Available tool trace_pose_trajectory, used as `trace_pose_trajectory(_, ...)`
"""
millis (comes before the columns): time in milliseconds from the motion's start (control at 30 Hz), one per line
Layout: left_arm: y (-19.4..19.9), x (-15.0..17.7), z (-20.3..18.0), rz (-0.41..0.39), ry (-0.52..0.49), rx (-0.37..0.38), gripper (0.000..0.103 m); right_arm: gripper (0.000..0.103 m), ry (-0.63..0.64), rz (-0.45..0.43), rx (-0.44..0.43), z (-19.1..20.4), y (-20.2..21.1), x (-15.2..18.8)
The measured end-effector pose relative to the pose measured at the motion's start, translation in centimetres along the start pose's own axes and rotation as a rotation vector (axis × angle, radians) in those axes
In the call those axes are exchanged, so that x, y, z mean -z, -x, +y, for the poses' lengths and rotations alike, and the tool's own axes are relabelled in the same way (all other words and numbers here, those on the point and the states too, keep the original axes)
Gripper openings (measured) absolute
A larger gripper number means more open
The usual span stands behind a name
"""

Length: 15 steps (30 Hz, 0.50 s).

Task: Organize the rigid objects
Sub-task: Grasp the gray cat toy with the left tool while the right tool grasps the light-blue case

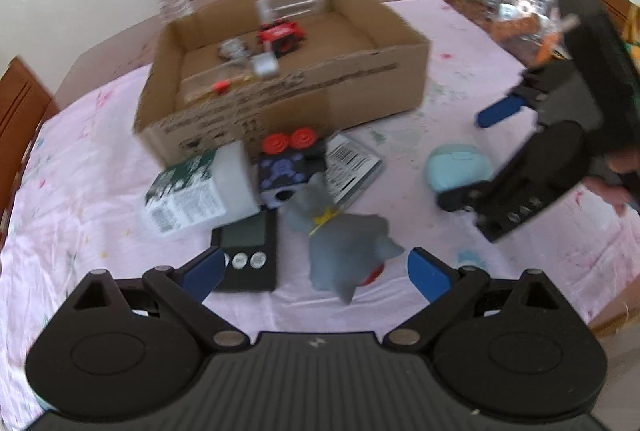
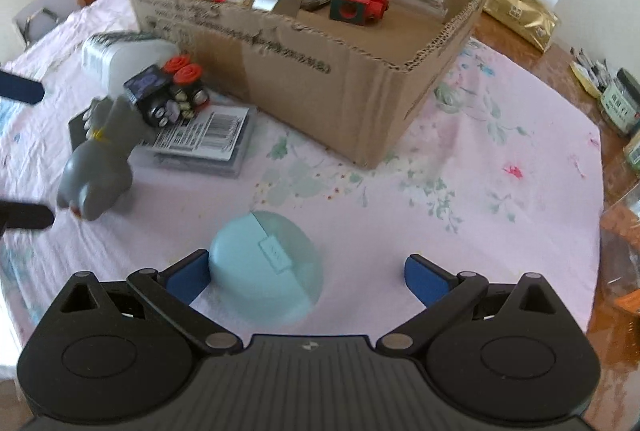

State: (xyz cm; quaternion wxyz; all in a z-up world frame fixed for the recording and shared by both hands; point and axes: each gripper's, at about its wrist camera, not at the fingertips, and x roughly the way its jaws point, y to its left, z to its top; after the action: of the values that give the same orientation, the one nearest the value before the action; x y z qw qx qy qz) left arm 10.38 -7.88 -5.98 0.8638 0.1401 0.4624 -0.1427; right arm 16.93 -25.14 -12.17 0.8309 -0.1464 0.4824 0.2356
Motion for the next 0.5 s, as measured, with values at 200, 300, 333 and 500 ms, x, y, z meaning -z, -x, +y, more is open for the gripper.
trace_pose_trajectory(200,-0.7,-1.9,-0.4,-0.046,-0.113,0.059,0.098,0.103,-0.037,-0.019,0.016,-0.2,-0.6,-0.3)
trace_pose_trajectory(300,-2.0,-2.8,-0.4,-0.035,-0.154,0.124,0.098,0.103,-0.049,-0.020,0.023,0.0,-0.4,-0.1)
trace_pose_trajectory(333,-2.5,-3.0,-0.5,-0.027,-0.169,0.141,0.098,0.103,-0.054,-0.021,0.027,0.0,-0.4,-0.1)
trace_pose_trajectory(500,-3.7,-2.4,-0.7,0.024,-0.216,0.187,0.098,0.103,-0.070,-0.025,0.037,0.1,-0.2,0.3)
